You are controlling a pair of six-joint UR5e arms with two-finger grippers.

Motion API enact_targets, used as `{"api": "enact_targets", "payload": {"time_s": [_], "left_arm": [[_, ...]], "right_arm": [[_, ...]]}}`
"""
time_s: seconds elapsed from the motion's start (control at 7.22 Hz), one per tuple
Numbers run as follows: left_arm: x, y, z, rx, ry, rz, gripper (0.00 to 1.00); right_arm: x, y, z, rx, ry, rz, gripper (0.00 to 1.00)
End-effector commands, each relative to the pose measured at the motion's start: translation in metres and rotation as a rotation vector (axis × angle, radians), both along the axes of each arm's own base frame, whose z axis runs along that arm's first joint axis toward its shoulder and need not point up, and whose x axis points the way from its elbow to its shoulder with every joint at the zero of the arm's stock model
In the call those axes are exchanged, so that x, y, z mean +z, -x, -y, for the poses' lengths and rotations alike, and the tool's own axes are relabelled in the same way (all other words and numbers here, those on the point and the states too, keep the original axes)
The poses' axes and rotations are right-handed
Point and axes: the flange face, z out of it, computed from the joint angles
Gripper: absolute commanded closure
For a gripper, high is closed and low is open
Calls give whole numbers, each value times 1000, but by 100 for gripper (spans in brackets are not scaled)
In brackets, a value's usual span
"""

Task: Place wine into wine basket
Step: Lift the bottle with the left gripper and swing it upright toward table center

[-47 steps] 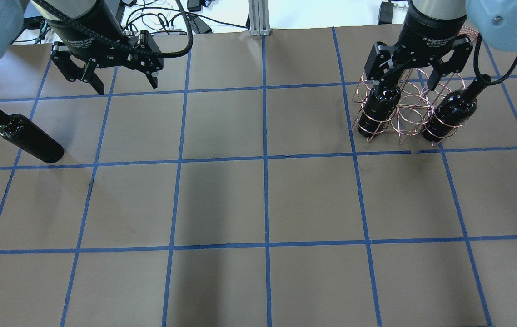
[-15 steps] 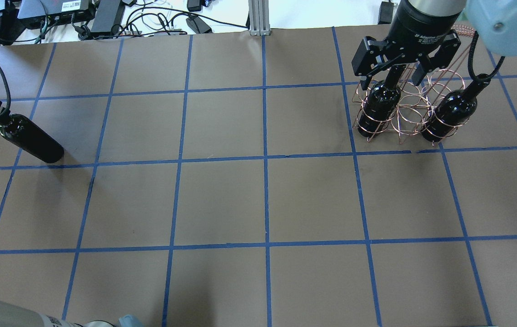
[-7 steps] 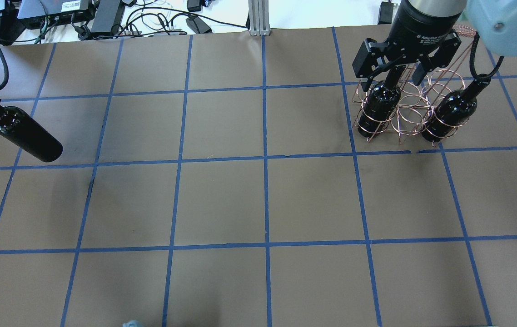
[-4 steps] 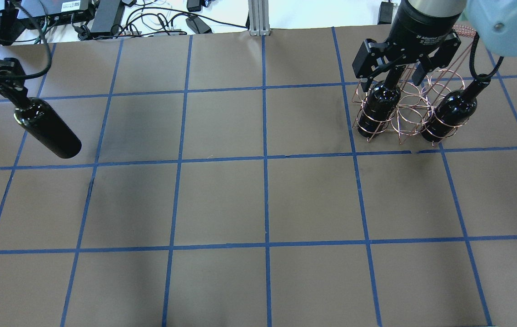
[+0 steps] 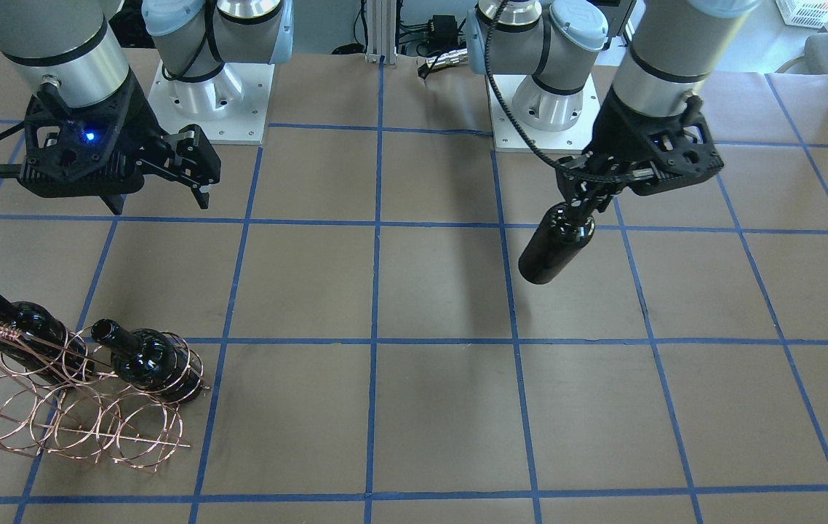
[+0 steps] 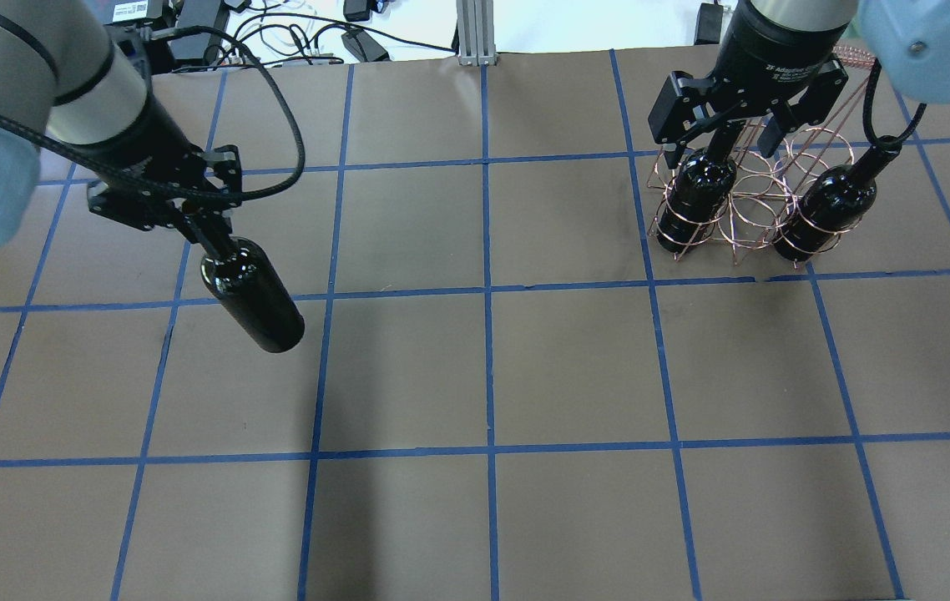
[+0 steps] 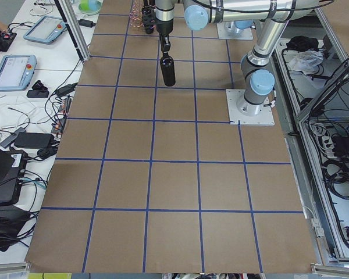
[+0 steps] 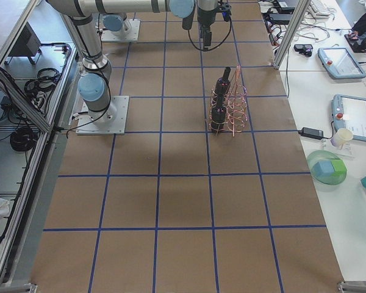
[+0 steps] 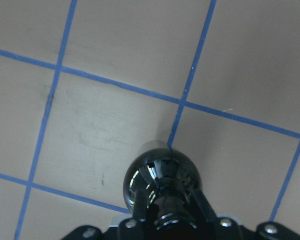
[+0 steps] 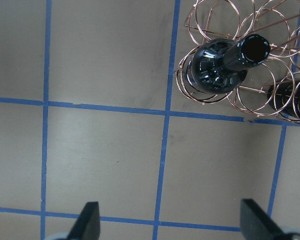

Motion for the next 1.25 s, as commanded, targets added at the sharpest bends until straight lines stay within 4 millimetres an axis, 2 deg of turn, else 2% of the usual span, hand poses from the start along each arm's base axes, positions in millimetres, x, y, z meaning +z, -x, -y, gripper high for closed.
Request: {"api": "enact_targets", "payload": {"time_s": [0.0, 0.28, 0.42, 0.55, 1.11], "left_arm": [[-17, 82, -32, 102, -25, 10, 81], [-34, 111, -54, 214, -39, 36, 81], [-37, 114, -54, 222, -15, 27, 81], [-50, 119, -56, 295, 22, 12, 81], [-68, 114, -73, 366, 27, 64, 81]], "right_arm": [[-1, 0, 0, -1, -1, 0, 0], [-1, 0, 0, -1, -3, 0, 0], [-1, 0, 0, -3, -1, 0, 0], [-1, 1, 0, -3, -1, 0, 0], [-1, 2, 0, -3, -3, -15, 0]]}}
